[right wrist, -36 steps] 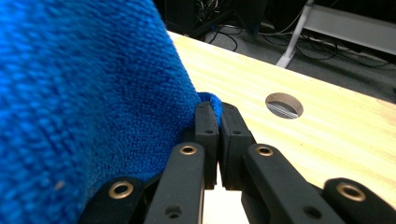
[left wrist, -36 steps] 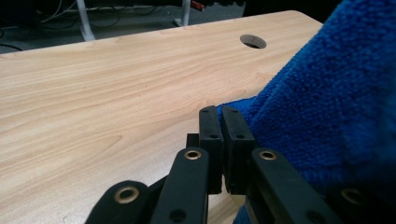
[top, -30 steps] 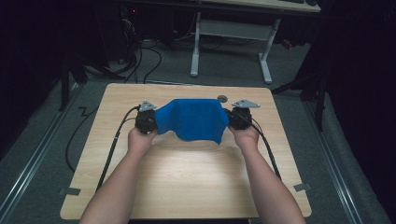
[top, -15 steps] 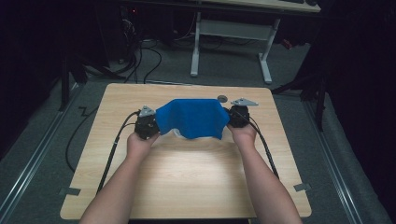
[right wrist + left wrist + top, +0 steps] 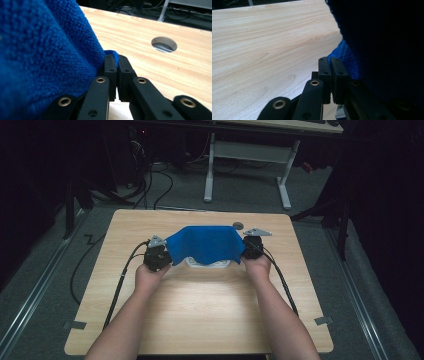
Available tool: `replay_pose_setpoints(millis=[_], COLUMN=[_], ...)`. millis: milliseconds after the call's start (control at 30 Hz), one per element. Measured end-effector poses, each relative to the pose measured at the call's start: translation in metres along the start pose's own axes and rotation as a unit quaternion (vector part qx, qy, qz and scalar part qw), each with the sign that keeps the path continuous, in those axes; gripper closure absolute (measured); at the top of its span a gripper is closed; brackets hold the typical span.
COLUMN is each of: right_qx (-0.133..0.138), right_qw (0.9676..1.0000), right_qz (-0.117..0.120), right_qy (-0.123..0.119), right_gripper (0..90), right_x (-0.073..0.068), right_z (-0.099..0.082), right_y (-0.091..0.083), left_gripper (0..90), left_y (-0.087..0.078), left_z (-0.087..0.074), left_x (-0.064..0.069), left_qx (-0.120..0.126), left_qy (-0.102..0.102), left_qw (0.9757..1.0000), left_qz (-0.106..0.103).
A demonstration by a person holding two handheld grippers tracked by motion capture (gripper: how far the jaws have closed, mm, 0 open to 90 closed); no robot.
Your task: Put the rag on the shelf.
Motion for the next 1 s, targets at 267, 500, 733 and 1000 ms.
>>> replay_pose_setpoints(millis=[267, 500, 733, 1000], right_qx=[-0.008, -0.002, 0.015, 0.033], right_qw=[1.0, 0.9999, 0.9994, 0.9982], right_qz=[0.003, -0.01, -0.03, -0.044], right_qy=[0.0, 0.002, -0.006, -0.022], right_gripper=[82.3, 69.0, 56.4, 53.1], right_x=[-0.002, 0.001, 0.006, 0.009], right_z=[-0.004, 0.002, 0.011, 0.019], right_y=[-0.002, -0.011, -0.032, -0.053], left_gripper=[81.8, 60.5, 47.2, 41.6], left_y=[-0.002, -0.011, -0.027, -0.046], left_z=[0.001, 0.004, 0.006, 0.003], left_x=[0.001, -0.006, -0.01, -0.011], left_qx=[0.004, 0.018, 0.036, 0.043], left_qy=[-0.001, -0.013, -0.019, -0.023], left_qw=[0.9999, 0.9991, 0.9977, 0.9964], left_qz=[0.01, 0.035, 0.054, 0.07])
Point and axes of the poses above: each handheld gripper's, and its own axes: y roughly forward along the jaws, z roughly out of its top, x roughly to its right, the point moved 4 cm from there along y, roughly forward along the jaws, and after that the axes turned 4 degrees about -y, right-handed, at the moved point
